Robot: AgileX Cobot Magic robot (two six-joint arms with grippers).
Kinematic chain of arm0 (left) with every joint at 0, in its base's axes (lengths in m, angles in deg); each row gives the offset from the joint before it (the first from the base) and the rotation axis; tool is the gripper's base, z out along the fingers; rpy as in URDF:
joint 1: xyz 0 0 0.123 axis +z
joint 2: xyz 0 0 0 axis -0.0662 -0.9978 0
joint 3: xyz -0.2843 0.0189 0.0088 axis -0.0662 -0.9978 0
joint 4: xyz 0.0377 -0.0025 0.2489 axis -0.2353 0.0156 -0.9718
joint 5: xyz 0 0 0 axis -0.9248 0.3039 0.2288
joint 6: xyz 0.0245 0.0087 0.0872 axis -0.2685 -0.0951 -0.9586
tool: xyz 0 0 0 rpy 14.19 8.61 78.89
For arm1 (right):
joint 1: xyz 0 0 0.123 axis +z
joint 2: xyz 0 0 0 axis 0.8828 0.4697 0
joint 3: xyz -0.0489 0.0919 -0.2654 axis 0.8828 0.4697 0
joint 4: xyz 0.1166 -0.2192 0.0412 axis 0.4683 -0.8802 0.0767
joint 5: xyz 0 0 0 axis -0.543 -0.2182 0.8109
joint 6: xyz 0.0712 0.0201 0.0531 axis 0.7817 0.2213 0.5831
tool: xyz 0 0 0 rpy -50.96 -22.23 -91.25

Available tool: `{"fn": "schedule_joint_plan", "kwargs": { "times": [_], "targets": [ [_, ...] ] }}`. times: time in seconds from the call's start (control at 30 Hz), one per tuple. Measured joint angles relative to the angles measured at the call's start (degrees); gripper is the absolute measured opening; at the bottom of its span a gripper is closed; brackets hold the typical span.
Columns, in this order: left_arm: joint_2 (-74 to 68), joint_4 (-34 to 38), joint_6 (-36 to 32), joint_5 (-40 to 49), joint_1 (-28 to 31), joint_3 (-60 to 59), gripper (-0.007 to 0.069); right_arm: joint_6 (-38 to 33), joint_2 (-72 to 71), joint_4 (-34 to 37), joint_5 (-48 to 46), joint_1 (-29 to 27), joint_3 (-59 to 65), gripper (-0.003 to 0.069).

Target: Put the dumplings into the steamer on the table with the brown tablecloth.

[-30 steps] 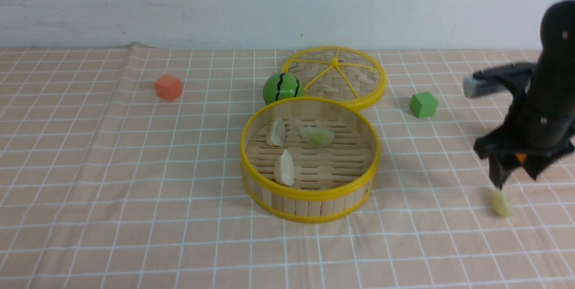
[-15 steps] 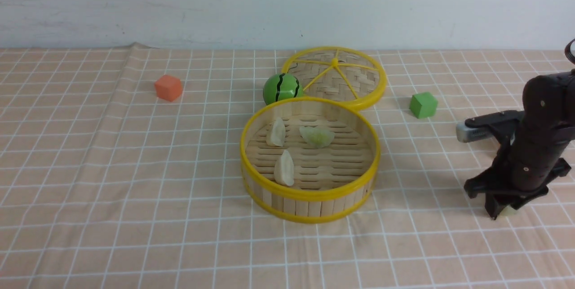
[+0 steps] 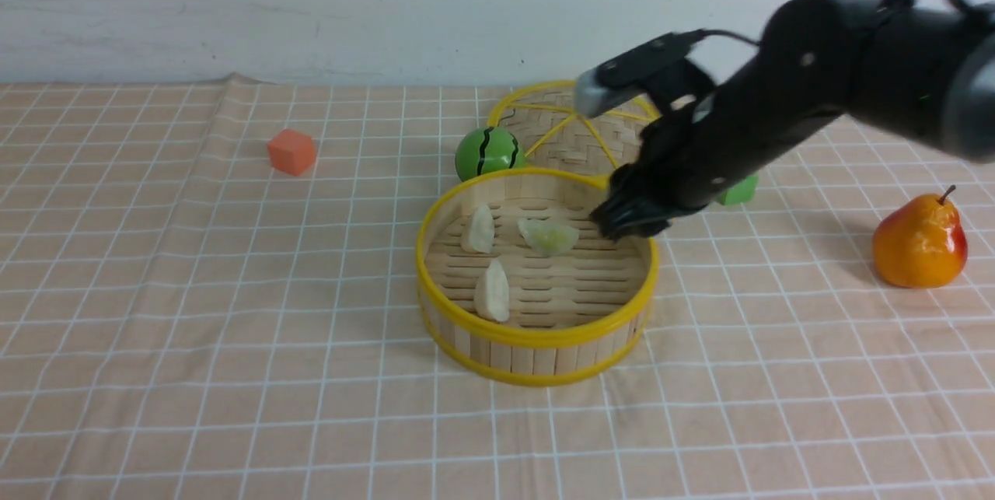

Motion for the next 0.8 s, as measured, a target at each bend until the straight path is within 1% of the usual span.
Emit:
{"fn": "schedule_joint_plan", "kwargs": {
  "times": [0.1, 0.2, 0.23, 0.27, 0.3, 0.33, 0.4, 0.43, 0.47, 0.5, 0.6, 0.63, 0.67, 0.73, 0.77, 0.8],
  "targets": [
    [0.0, 0.0, 0.0, 0.0, 0.0, 0.0, 0.0113, -2.8, 5.7, 0.7, 5.1, 2.4, 0.0, 0.0257],
    [0.0, 0.0, 0.0, 0.0, 0.0, 0.0, 0.0113, -2.8, 8.9, 0.3, 6.1, 2.5, 0.0, 0.0269],
    [0.0, 0.0, 0.0, 0.0, 0.0, 0.0, 0.0113, -2.4, 10.2, 0.0, 6.3, 2.3, 0.0, 0.0301],
    [0.0, 0.0, 0.0, 0.0, 0.0, 0.0, 0.0113, -2.2, 10.1, -0.2, 7.3, 2.2, 0.0, 0.0358],
    [0.0, 0.0, 0.0, 0.0, 0.0, 0.0, 0.0113, -2.2, 10.1, -0.2, 7.3, 2.2, 0.0, 0.0358],
    [0.0, 0.0, 0.0, 0.0, 0.0, 0.0, 0.0113, -2.2, 9.7, -0.4, 7.9, 2.2, -0.1, 0.0457],
    [0.0, 0.0, 0.0, 0.0, 0.0, 0.0, 0.0113, -2.2, 8.7, -0.7, 7.4, 2.2, -0.9, 0.0542],
    [0.0, 0.0, 0.0, 0.0, 0.0, 0.0, 0.0113, -2.2, 7.7, -0.8, 6.9, 2.2, -1.8, 0.0580],
    [0.0, 0.0, 0.0, 0.0, 0.0, 0.0, 0.0113, -2.2, 7.4, -0.8, 6.7, 2.2, -2.0, 0.0592],
    [0.0, 0.0, 0.0, 0.0, 0.0, 0.0, 0.0113, -2.2, 4.8, -1.0, 4.8, 2.2, -4.0, 0.0622],
    [0.0, 0.0, 0.0, 0.0, 0.0, 0.0, 0.0115, -0.7, -1.7, -1.7, -0.2, 2.2, -8.6, 0.0624],
    [0.0, 0.0, 0.0, 0.0, 0.0, 0.0, 0.0116, 1.1, -5.3, -2.9, -3.9, 2.2, -10.9, 0.0601],
    [0.0, 0.0, 0.0, 0.0, 0.0, 0.0, 0.0116, 1.3, -5.9, -2.9, -4.4, 2.2, -11.3, 0.0601],
    [0.0, 0.0, 0.0, 0.0, 0.0, 0.0, 0.0120, 6.0, -14.7, -6.6, -11.3, 2.2, -15.2, 0.0517],
    [0.0, 0.0, 0.0, 0.0, 0.0, 0.0, 0.0120, 6.8, -16.1, -7.2, -12.3, 2.2, -15.5, 0.0501],
    [0.0, 0.0, 0.0, 0.1, 0.0, 0.0, 0.0120, 9.7, -20.2, -9.5, -15.5, 2.2, -16.1, 0.0437]
  ]
}}
